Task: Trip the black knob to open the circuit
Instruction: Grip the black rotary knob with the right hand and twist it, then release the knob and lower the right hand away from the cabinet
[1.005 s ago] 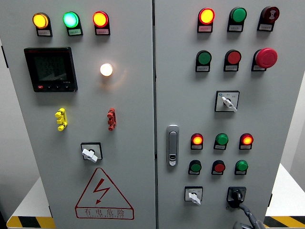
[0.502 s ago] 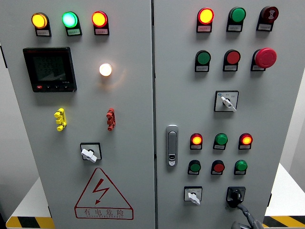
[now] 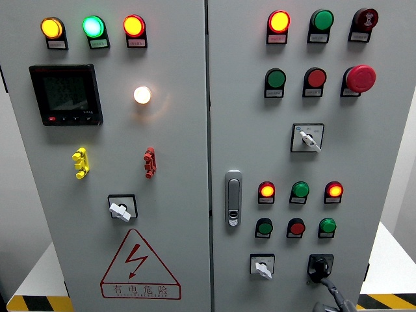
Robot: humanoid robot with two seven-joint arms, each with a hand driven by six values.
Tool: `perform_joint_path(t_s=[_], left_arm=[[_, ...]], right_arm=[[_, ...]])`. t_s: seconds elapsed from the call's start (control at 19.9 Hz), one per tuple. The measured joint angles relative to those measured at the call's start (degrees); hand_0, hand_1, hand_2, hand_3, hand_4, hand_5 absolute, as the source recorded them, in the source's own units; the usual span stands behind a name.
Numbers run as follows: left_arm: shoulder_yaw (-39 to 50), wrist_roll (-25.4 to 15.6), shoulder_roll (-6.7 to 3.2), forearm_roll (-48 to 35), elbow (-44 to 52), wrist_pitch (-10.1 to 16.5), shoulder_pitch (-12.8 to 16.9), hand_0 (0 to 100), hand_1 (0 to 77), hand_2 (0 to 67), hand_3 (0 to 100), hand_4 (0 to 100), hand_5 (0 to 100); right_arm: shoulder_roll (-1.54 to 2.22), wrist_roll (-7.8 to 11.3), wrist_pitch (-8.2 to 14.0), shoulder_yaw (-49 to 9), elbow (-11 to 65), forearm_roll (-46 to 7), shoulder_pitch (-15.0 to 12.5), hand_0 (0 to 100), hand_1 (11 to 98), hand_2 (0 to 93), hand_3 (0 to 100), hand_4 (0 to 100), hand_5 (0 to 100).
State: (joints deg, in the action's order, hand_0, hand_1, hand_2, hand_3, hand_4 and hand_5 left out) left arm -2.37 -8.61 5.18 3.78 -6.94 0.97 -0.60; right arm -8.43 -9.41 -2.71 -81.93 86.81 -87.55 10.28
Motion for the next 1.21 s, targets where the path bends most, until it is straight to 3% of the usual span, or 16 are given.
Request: perform_joint_path(t_s=[1.21], left_arm=[[0.0,0.0,0.0,0.0,0.0,0.0,0.0,0,3.1,12.9,21,7,2]], right_arm=[[-0.01,-0.24,0.0,0.1,0.1,-0.1,0.0,100,56.8,4.6,92,99,100]])
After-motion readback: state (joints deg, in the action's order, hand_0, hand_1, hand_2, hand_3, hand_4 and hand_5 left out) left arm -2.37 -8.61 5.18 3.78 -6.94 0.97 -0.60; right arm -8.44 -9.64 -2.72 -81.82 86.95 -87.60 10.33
